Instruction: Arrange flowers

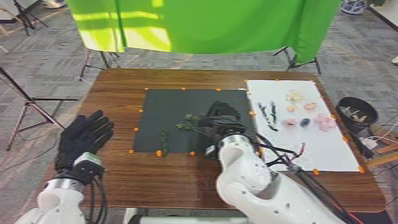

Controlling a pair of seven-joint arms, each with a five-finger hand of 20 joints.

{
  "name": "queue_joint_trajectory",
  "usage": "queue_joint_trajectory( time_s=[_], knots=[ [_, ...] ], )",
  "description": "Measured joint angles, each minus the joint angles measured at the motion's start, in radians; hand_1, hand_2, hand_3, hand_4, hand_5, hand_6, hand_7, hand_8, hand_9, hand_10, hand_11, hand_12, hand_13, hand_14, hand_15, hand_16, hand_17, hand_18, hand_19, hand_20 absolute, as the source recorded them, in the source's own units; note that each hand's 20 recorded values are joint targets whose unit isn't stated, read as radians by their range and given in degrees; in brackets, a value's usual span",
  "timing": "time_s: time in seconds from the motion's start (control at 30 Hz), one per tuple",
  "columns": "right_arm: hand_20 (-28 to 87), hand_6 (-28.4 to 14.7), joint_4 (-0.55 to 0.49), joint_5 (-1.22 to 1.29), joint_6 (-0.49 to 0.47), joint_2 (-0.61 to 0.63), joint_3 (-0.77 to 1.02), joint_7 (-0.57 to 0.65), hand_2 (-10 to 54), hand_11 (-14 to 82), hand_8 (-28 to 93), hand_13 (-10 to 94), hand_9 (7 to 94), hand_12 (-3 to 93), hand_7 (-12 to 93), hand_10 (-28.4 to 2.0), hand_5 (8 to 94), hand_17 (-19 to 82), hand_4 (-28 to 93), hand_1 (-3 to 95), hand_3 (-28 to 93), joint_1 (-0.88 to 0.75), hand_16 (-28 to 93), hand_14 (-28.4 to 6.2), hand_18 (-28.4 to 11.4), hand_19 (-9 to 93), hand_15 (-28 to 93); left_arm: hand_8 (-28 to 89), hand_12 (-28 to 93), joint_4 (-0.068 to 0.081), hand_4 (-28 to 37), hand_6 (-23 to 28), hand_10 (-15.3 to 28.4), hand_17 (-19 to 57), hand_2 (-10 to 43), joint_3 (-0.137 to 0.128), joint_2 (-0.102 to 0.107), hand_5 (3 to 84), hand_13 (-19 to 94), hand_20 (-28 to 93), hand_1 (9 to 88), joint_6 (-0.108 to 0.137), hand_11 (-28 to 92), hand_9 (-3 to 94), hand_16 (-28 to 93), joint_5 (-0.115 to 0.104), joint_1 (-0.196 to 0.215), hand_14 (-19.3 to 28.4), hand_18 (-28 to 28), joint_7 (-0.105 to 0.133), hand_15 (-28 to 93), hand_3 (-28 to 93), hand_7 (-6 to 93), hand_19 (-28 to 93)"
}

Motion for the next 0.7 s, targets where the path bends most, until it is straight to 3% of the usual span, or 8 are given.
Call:
queue_joint_trajectory(
  time_s=[0.27,0.4,0.7],
  knots=[
    [8,-5.2,0.014,-0.018,-0.188,0.023,0.014,-0.063,-2.4,10.4,-10,73,70.9,13.6,10,-17.1,68.2,39,-22,41.1,78,-0.002,18,-13.7,-22.5,91,39,-10,11,0.000,-28.3,11.5,17.8,-6.3,15.8,-0.005,-0.002,46.4,28,7,31.2,-0.002,34,39.6,-11,-0.004,0.013,18.8,16.0,0.001,50,70,18.1,41],
    [9,-4.7,0.014,-0.011,-0.223,0.023,0.017,-0.085,-2.9,10.9,-6,75,74.1,13.9,11,-16.0,70.8,39,-23,42.8,77,-0.004,19,-13.3,-22.4,91,38,-9,11,0.000,-28.3,11.6,17.8,-6.3,15.8,-0.009,-0.010,46.4,28,7,31.2,-0.001,34,39.6,-11,-0.010,0.017,18.8,16.0,0.001,50,70,18.1,41],
    [10,-5.0,-0.055,0.065,-0.349,0.025,0.029,-0.097,-2.6,12.1,-3,76,77.3,14.8,10,-17.1,72.9,39,-23,42.5,75,-0.029,20,-13.6,-22.9,91,38,-9,11,0.000,-28.3,11.5,17.8,-6.3,15.9,-0.017,-0.016,46.5,28,7,31.1,-0.001,34,39.5,-11,-0.016,0.036,18.7,16.0,0.001,50,70,18.3,42]
  ],
)
